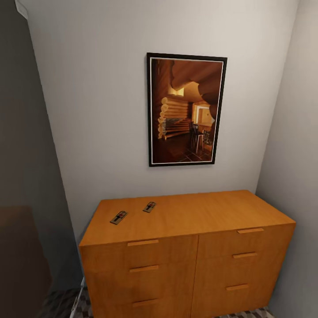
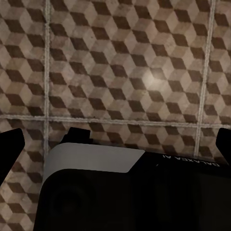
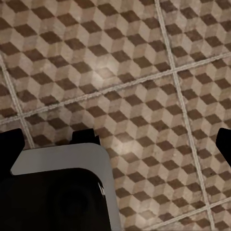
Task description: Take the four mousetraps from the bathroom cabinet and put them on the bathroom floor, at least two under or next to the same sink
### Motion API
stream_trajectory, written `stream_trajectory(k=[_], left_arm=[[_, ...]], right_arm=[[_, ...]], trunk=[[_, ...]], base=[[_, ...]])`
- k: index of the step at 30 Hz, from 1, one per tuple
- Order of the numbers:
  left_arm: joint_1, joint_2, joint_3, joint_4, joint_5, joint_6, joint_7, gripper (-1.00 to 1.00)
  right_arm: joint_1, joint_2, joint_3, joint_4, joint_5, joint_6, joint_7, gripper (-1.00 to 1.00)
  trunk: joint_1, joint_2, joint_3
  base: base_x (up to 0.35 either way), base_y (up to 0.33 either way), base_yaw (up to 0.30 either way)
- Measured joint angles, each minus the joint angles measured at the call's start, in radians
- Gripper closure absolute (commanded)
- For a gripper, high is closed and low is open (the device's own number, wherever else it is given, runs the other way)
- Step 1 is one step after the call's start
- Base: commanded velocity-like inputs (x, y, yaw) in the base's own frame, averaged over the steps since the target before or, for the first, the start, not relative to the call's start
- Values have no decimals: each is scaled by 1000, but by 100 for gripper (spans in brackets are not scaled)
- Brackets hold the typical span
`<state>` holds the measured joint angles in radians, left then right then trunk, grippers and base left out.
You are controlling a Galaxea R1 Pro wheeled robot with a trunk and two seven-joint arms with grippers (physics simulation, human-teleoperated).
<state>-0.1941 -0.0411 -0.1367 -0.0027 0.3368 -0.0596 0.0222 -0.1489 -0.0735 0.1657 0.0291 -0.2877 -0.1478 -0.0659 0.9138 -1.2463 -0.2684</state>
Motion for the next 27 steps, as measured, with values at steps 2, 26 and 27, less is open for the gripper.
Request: stream_trajectory(k=[2, 26, 27], left_arm=[[0, 0, 0, 0, 0, 0, 0, -100], [-1, 45, -1, -429, -10, 107, 14, -100], [-1, 47, 0, -497, -12, 163, 15, -100]], right_arm=[[0, 3, 0, 0, -2, 2, 0, -100], [0, -17, 5, -268, 27, 31, 5, -100], [0, -31, 4, -321, 27, 62, 6, -100]], trunk=[[0, 0, 0], [0, 0, 0], [0, 0, 0]], base=[[0, 0, 0], [0, 0, 0], [0, 0, 0]])
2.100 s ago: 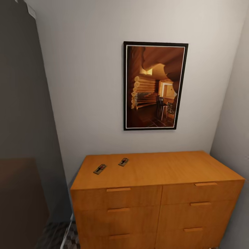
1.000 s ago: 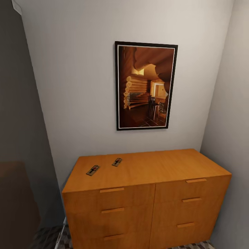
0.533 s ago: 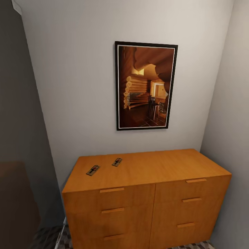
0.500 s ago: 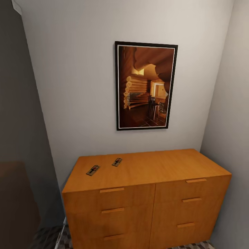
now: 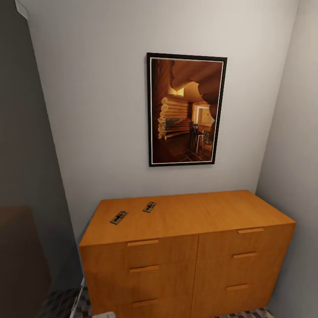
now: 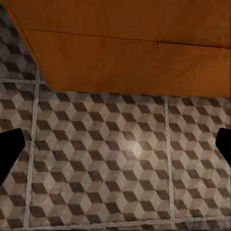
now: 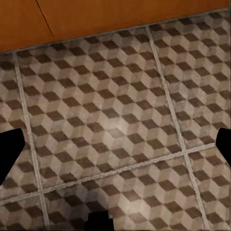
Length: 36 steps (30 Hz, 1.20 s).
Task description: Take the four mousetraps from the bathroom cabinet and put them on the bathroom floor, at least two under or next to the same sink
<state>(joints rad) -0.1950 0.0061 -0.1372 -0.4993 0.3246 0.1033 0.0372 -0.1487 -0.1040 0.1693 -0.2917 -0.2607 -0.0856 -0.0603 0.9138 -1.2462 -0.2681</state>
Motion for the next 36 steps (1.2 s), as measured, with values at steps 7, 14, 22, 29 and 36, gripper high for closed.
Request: stream_trajectory(k=[7, 14, 22, 29, 36], left_arm=[[0, 2, -3, -292, -34, 221, 7, -100], [1, -13, -8, -533, -195, 370, 7, -100], [-1, -50, -12, -848, -269, 552, 7, -100], [-13, -111, -22, -990, -283, 600, 7, -100], [-35, -164, -122, -1015, -331, 617, 7, -100]], right_arm=[[1, -90, -11, -297, -8, 254, 1, -100], [2, -130, -53, -678, -7, 547, -2, -100], [2, -145, -201, -1014, 1, 839, -3, -100], [2, -166, -335, -1194, 1, 1007, -4, -100], [3, -214, -371, -1232, 1, 1042, -4, -100]], trunk=[[0, 0, 0], [0, 0, 0], [0, 0, 0], [0, 0, 0], [0, 0, 0]], base=[[0, 0, 0], [0, 0, 0], [0, 0, 0], [0, 0, 0], [0, 0, 0]])
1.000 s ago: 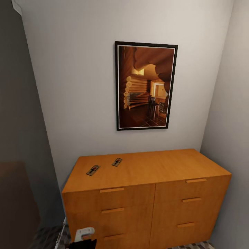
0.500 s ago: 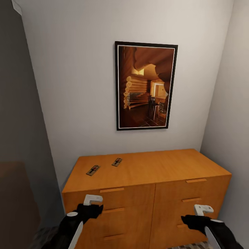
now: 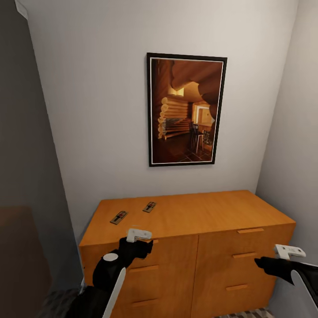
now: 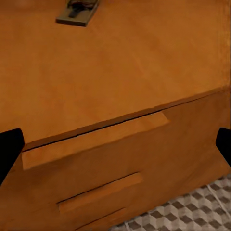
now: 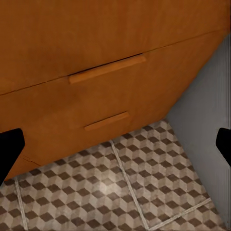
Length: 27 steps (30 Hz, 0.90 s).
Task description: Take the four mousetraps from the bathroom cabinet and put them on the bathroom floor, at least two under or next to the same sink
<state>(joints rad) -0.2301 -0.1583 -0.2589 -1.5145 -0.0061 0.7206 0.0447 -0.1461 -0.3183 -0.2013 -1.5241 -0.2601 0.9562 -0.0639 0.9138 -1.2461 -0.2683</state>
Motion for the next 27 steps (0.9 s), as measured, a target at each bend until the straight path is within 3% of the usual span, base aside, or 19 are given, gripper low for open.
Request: stream_trajectory(k=[2, 5, 7, 10, 13, 17, 22, 27], left_arm=[[-24, -9, -18, -2, -16, 9, 2, -100], [-121, -16, -43, -4, -53, 48, 5, -100], [-170, -16, -47, -3, -61, 76, 7, -100], [-263, -16, -46, 6, -67, 130, 11, -100], [-309, -16, -39, 12, -67, 158, 13, -100], [-396, -16, 12, 28, -67, 222, 23, -100], [-464, -9, 126, 99, -65, 275, 26, -100], [-474, 15, 147, 179, -65, 282, 27, -100]], right_arm=[[2, -7, -2, -2, 0, 3, 0, -100], [-13, -16, -5, -5, -1, 37, -2, -100], [-53, -17, -5, -6, -1, 64, -2, -100], [-169, -18, -3, -4, -2, 87, -4, -100], [-235, -17, 0, -3, -2, 87, -5, -100], [-372, -12, 5, 1, -4, 87, -9, -100], [-571, -3, 41, 10, -8, 87, -13, -100], [-681, 26, 106, 42, -8, 87, -24, -100]], trunk=[[0, 0, 0], [0, 0, 0], [0, 0, 0], [0, 0, 0], [0, 0, 0], [0, 0, 0], [0, 0, 0], [0, 0, 0]], base=[[0, 0, 0], [0, 0, 0], [0, 0, 0], [0, 0, 0], [0, 0, 0], [0, 0, 0], [0, 0, 0], [0, 0, 0]])
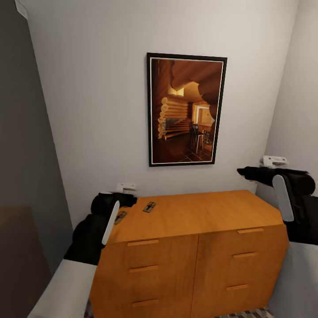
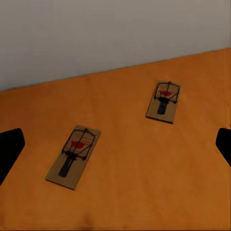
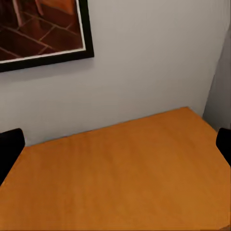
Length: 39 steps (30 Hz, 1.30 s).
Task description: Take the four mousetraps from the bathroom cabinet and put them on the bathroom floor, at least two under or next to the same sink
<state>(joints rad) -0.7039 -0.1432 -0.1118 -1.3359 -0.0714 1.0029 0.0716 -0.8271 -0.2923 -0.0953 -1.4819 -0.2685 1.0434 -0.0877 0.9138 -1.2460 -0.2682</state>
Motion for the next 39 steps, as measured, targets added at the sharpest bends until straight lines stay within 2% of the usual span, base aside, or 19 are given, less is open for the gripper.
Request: stream_trajectory(k=[1, 2, 3, 4, 5, 7, 10, 14, 19, 31, 39], left_arm=[[-1, 7, 2, 14, 0, 1, 0, -100], [-7, 23, 4, 42, -1, 3, 1, -100], [-12, 32, 5, 57, 0, 4, 1, -100], [-41, 71, 10, 109, -5, 16, -2, -100], [-54, 95, 17, 128, 1, 25, -7, -100], [-67, 124, 36, 140, 9, 33, -11, -100], [-77, 152, 68, 122, 26, 40, -14, -100], [-80, 160, 76, 65, 33, 40, -14, -100], [-81, 161, 73, 43, 30, 40, -14, -100], [-81, 153, 64, 38, 31, 40, -15, -100], [-81, 143, 59, 76, 32, 40, -16, -100]], right_arm=[[-16, 13, 13, 10, 0, 0, -5, -100], [-44, 43, 38, 36, -2, 0, -19, -100], [-56, 61, 52, 52, 5, 0, -30, -100], [-84, 131, 83, 112, 27, -1, -83, -100], [-92, 173, 93, 133, 43, 0, -109, -100], [-100, 214, 101, 150, 54, 0, -131, -100], [-107, 247, 108, 162, 61, 1, -147, -100], [-109, 258, 113, 147, 64, 1, -151, -100], [-109, 260, 111, 142, 65, 1, -140, -100], [-109, 260, 107, 143, 62, 1, -137, -100], [-109, 256, 110, 143, 63, 1, -137, -100]], trunk=[[0, 0, 0], [0, 0, 0], [0, 0, 0], [0, 0, 0], [0, 0, 0], [0, 0, 0], [0, 0, 0], [0, 0, 0], [0, 0, 0], [0, 0, 0], [0, 0, 0]], base=[[0, 0, 0], [0, 0, 0], [0, 0, 0], [0, 0, 0], [0, 0, 0], [0, 0, 0], [0, 0, 0], [0, 0, 0], [0, 0, 0], [2, 0, 0], [181, 0, 0]])
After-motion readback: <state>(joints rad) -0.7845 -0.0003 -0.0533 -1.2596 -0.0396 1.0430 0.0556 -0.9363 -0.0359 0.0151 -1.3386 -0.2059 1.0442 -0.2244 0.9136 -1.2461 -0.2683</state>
